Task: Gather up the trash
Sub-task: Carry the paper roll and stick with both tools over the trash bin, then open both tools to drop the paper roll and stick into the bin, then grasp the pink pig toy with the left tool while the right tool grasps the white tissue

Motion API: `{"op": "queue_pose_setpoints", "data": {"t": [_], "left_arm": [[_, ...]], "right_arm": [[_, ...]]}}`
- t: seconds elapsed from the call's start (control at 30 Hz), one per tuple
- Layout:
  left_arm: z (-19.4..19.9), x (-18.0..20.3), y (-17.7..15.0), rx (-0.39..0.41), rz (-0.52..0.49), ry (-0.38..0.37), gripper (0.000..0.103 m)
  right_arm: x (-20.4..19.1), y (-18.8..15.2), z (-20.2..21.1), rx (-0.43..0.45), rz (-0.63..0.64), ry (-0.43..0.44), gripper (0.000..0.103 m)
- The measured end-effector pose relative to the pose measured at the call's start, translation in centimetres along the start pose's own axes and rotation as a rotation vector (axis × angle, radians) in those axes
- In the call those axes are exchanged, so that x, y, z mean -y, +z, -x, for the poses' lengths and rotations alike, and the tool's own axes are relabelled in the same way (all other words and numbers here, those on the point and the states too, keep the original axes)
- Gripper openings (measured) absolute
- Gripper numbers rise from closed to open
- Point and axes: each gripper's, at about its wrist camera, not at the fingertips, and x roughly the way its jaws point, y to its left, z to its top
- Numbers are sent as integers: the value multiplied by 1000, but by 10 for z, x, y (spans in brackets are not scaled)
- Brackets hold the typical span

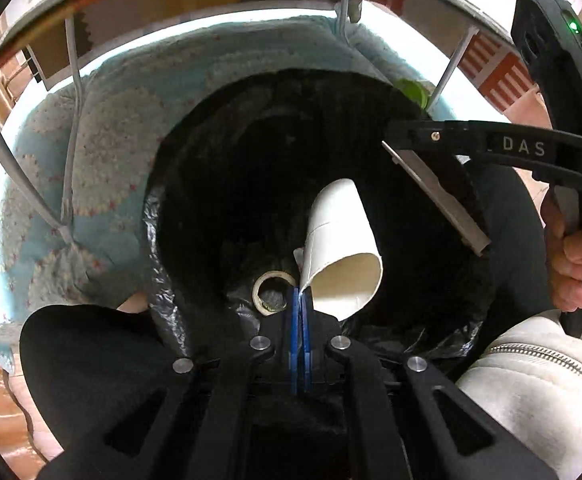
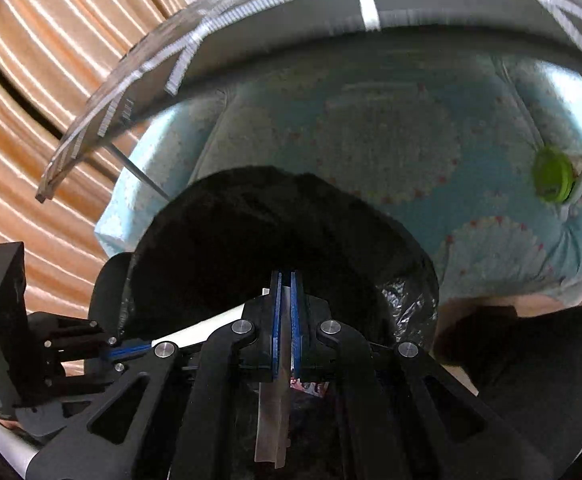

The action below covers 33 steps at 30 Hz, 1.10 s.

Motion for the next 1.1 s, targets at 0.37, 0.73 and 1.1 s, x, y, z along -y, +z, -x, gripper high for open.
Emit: {"op": "queue_pose_setpoints", "data": {"t": [0.37,0.73,1.1], "left_arm": [[-5,7,1,-34,-28,32,3],[26,9,7,80,-29,1,57],[96,11,44,285,-104,1,57]], "right_arm": [[9,-3,-5,-18,-45,-20,36],[0,2,18,34,-4,-21,36],[-38,20,74,173,161,-34,37]]}}
